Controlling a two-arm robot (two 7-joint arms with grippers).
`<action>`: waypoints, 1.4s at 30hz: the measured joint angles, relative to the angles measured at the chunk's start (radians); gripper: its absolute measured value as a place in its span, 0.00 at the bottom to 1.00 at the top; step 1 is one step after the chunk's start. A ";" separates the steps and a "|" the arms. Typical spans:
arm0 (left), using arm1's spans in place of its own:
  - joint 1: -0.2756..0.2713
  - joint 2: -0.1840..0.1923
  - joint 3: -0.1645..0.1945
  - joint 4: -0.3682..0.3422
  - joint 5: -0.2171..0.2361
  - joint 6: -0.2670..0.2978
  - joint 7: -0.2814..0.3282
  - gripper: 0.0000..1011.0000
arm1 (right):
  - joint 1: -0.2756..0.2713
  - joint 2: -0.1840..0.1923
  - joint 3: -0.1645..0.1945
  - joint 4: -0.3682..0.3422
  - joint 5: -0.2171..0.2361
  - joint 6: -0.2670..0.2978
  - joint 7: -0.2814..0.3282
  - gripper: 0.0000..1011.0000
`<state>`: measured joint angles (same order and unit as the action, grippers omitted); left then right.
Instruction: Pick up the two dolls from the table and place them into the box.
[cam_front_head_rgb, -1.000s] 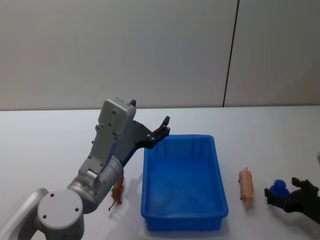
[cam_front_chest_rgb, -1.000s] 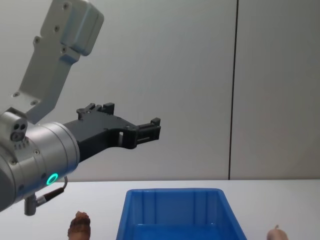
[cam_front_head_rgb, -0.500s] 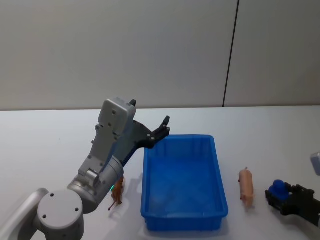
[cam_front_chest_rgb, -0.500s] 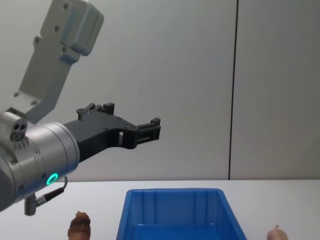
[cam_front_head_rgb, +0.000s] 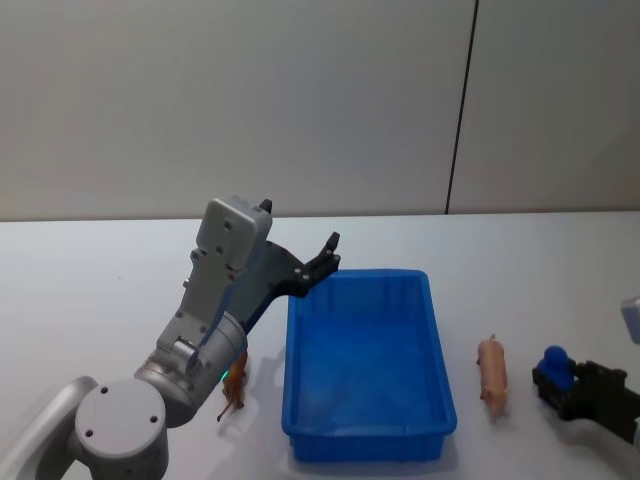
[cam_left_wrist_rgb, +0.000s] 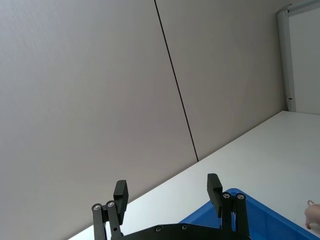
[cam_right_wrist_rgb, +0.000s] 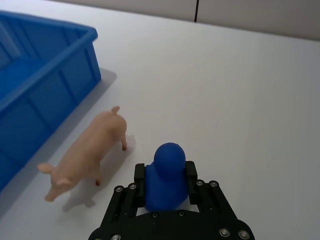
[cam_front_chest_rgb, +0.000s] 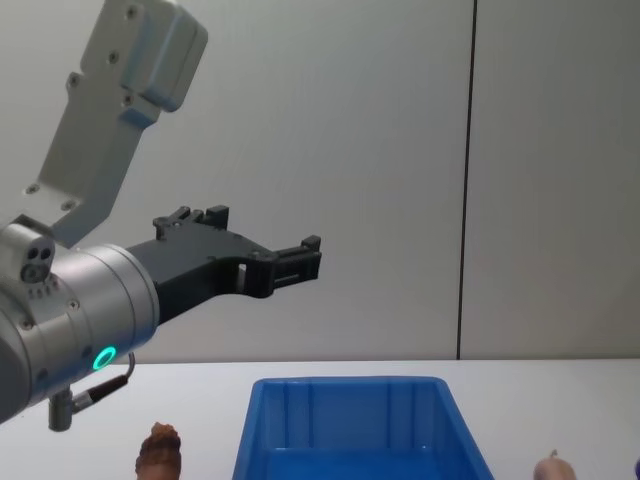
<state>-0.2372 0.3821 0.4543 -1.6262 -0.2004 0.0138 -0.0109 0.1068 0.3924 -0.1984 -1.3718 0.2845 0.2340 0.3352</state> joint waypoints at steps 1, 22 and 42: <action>0.000 0.000 0.000 0.000 0.000 0.000 0.000 0.99 | 0.000 0.000 0.000 -0.002 0.001 -0.004 -0.001 0.44; 0.000 0.000 0.000 0.000 0.000 0.000 0.000 0.99 | 0.024 -0.020 -0.013 -0.135 0.032 -0.091 0.070 0.33; 0.000 0.000 0.000 0.000 0.000 0.000 0.000 0.99 | 0.061 -0.110 -0.118 -0.177 -0.031 -0.051 0.189 0.36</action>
<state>-0.2372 0.3821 0.4542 -1.6262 -0.2004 0.0139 -0.0109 0.1674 0.2822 -0.3166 -1.5489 0.2531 0.1827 0.5247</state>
